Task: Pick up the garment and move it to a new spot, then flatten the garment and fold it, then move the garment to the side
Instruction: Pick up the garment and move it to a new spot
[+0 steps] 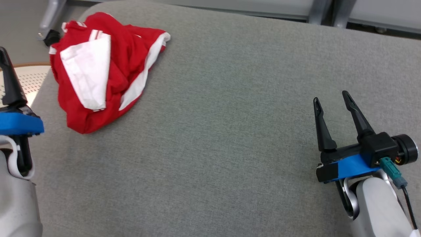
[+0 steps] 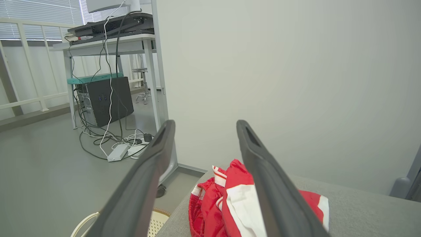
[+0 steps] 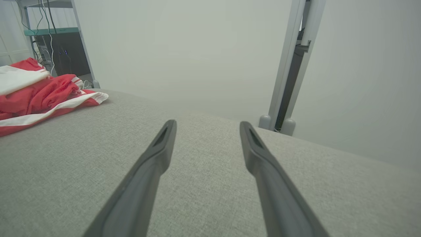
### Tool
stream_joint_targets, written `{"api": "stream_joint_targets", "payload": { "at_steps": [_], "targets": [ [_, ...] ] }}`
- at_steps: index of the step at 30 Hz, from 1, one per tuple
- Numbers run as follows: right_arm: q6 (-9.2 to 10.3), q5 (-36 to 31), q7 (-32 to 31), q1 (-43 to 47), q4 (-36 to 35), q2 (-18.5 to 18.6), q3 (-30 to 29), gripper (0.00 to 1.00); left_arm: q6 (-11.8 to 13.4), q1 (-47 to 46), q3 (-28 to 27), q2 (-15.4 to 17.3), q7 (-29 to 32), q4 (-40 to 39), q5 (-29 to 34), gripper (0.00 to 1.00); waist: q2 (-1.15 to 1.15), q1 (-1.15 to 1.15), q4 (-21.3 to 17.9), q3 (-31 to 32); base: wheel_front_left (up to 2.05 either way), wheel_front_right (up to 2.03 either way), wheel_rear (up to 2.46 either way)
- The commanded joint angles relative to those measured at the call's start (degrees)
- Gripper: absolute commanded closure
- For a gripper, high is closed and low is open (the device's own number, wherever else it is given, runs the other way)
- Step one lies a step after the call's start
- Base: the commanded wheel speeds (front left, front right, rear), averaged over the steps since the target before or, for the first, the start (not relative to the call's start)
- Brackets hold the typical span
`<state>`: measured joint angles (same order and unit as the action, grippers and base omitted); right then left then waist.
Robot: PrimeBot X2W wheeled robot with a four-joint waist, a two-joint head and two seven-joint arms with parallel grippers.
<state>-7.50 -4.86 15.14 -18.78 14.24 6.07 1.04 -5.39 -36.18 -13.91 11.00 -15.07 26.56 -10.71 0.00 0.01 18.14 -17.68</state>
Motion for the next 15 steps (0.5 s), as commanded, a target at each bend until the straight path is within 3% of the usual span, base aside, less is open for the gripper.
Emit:
{"api": "stream_joint_targets", "payload": {
  "at_steps": [1, 5, 15],
  "targets": [
    [0.01, -0.6, 0.0, -1.4, -1.0, 0.8, -0.5, 0.0, -0.5, -2.8, -0.4, 1.2, -0.2, 2.5, -0.4, 0.0, 0.0, -0.01, -4.7, -5.2, 0.0, 0.0, 0.0],
    [0.01, -1.2, 0.0, -2.1, -2.4, 1.3, -1.2, 0.0, -0.8, -6.5, -0.8, 3.0, -0.2, 6.8, -0.7, 0.0, 0.0, -0.01, -6.5, -7.8, 0.0, 0.0, 0.0],
    [0.01, -2.0, -0.8, -2.4, -7.0, 2.9, -3.1, 0.0, -1.7, -13.6, 0.9, 6.4, 0.4, 26.7, -1.8, 0.0, 0.0, -0.01, -9.0, -13.5, 0.0, 0.0, 0.0]
  ]
}}
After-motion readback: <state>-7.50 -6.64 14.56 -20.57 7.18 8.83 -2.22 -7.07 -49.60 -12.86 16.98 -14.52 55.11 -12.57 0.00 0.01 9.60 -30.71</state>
